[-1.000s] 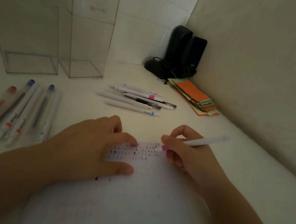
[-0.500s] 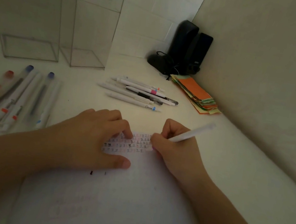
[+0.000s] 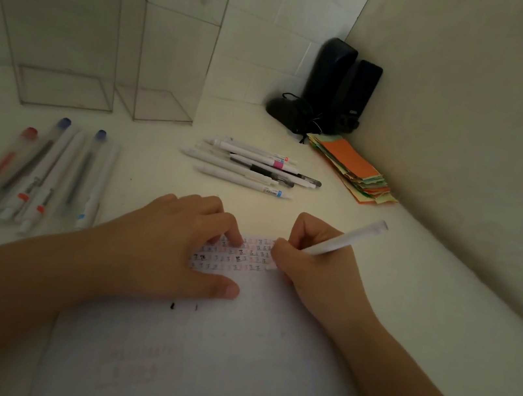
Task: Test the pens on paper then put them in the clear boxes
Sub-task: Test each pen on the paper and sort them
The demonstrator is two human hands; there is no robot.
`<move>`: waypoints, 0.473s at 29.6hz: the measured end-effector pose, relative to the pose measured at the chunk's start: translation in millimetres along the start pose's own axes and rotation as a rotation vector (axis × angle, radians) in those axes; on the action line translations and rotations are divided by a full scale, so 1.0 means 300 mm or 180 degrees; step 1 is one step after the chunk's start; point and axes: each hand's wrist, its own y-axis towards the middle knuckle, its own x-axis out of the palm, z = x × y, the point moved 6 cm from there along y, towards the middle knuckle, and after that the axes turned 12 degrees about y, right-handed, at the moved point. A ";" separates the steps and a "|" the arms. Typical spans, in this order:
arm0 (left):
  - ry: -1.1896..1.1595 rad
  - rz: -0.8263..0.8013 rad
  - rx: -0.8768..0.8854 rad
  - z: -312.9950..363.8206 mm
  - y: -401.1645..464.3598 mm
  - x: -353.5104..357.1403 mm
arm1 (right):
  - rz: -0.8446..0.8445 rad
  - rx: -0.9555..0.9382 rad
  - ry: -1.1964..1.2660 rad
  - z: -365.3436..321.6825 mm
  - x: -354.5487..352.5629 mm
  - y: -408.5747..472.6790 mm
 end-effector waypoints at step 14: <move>0.0008 -0.0021 0.0020 0.003 -0.003 -0.001 | -0.0044 -0.0062 -0.0038 -0.012 -0.005 -0.009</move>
